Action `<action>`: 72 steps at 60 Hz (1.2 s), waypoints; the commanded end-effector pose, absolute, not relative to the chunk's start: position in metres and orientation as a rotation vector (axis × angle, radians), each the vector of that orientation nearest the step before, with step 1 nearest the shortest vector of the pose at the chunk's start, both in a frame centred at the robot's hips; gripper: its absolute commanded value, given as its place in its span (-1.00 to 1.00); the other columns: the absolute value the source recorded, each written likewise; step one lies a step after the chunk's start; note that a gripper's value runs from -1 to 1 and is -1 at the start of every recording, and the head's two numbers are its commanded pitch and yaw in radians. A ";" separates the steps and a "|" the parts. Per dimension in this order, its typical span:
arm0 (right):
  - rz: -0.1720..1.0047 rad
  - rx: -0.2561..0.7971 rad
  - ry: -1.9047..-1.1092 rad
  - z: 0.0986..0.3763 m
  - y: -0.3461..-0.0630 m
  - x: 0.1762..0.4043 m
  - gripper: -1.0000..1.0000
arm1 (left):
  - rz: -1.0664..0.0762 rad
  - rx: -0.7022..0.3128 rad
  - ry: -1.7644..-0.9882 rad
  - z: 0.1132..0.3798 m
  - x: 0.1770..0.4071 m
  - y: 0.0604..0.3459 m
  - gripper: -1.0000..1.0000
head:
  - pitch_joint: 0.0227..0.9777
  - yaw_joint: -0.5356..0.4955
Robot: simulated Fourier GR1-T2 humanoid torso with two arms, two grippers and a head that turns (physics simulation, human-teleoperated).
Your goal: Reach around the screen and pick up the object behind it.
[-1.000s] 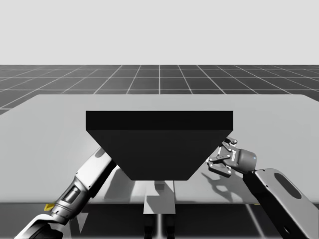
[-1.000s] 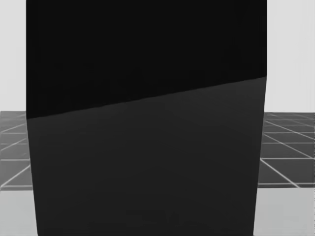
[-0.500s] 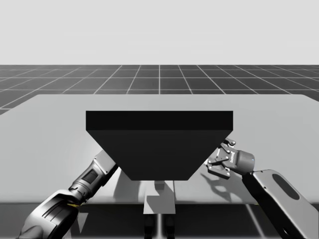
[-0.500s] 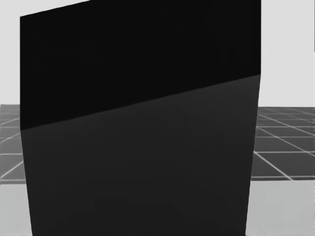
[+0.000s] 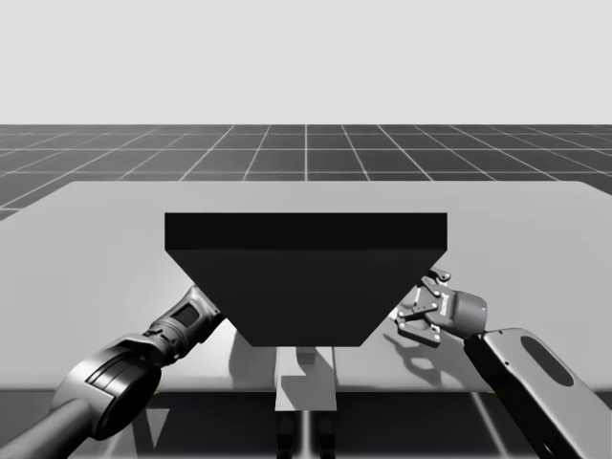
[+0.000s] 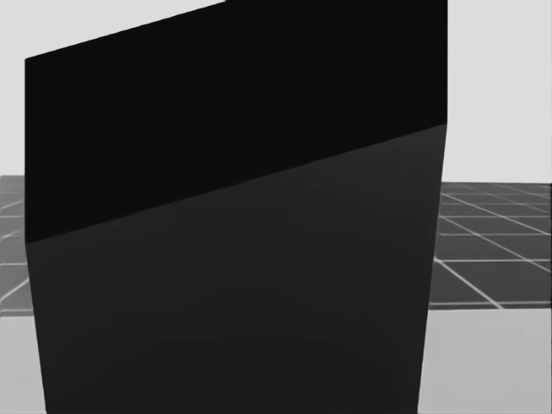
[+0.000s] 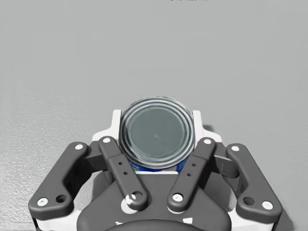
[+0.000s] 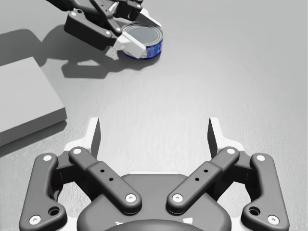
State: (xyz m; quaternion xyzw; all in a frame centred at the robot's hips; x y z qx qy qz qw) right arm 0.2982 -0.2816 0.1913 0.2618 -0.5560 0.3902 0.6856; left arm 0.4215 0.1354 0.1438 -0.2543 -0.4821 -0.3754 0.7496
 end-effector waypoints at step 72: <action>0.876 0.546 -1.313 0.196 -0.287 0.301 -1.00 | -0.617 -0.255 -1.366 0.274 0.380 0.347 1.00 | -0.64 -0.05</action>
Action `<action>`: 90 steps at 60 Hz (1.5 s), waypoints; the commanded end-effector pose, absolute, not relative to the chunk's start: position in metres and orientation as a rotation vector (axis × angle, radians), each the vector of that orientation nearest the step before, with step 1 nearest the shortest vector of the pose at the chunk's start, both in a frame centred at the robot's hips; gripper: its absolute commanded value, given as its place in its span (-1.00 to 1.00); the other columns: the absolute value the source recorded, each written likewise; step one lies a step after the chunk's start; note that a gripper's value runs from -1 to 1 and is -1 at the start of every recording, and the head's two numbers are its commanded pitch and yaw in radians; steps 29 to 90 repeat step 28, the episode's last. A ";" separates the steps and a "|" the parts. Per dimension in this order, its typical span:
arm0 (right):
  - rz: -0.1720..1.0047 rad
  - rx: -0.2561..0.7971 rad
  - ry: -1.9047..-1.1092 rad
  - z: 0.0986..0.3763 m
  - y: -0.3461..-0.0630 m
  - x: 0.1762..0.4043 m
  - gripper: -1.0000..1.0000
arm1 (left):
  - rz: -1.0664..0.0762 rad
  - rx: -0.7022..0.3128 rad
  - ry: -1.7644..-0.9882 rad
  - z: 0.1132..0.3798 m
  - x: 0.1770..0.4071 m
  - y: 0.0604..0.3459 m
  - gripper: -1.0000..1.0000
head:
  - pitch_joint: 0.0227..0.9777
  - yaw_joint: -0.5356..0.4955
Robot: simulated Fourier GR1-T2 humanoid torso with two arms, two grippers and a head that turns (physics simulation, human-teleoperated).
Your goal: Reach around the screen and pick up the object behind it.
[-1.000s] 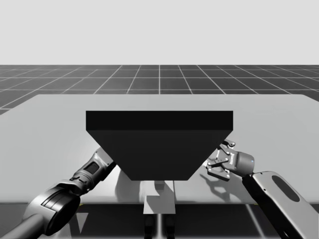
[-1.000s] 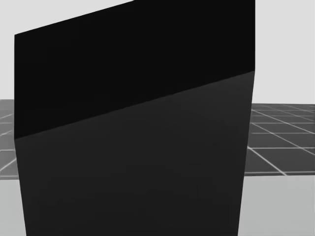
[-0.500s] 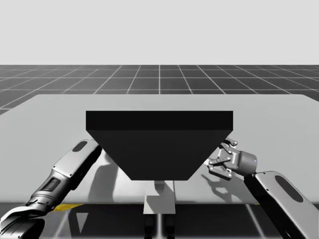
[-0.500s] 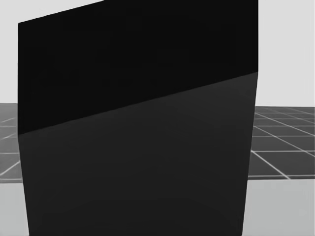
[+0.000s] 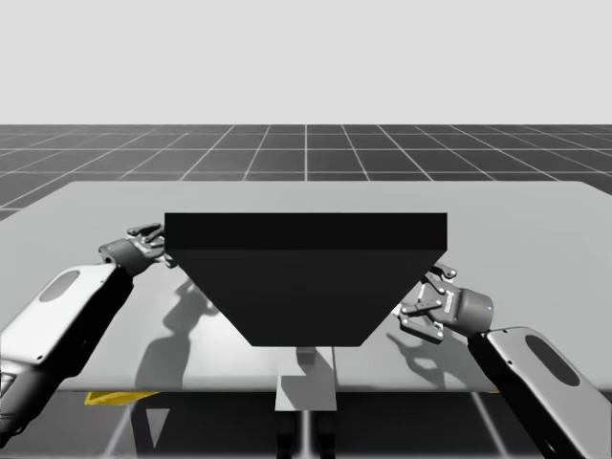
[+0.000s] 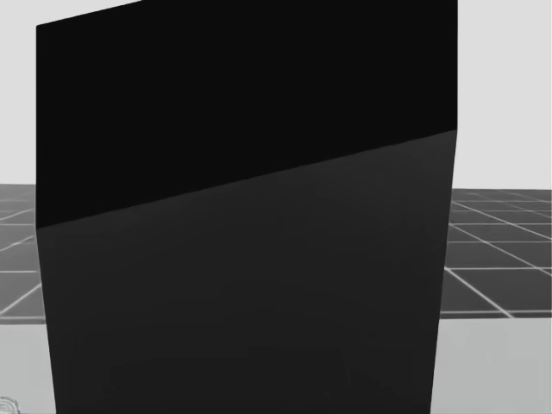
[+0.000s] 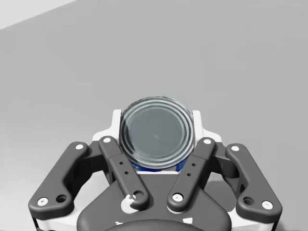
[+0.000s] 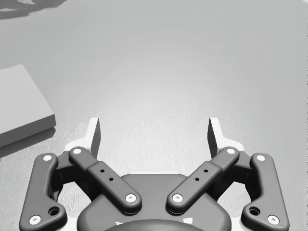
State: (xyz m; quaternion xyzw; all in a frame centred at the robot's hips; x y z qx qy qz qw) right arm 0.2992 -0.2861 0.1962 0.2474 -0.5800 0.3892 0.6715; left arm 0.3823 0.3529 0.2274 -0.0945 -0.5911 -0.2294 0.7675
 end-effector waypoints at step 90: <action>0.867 0.531 -1.380 0.199 -0.294 0.303 -1.00 | -0.724 -0.209 -1.623 0.374 0.324 0.320 1.00 | -0.64 -0.06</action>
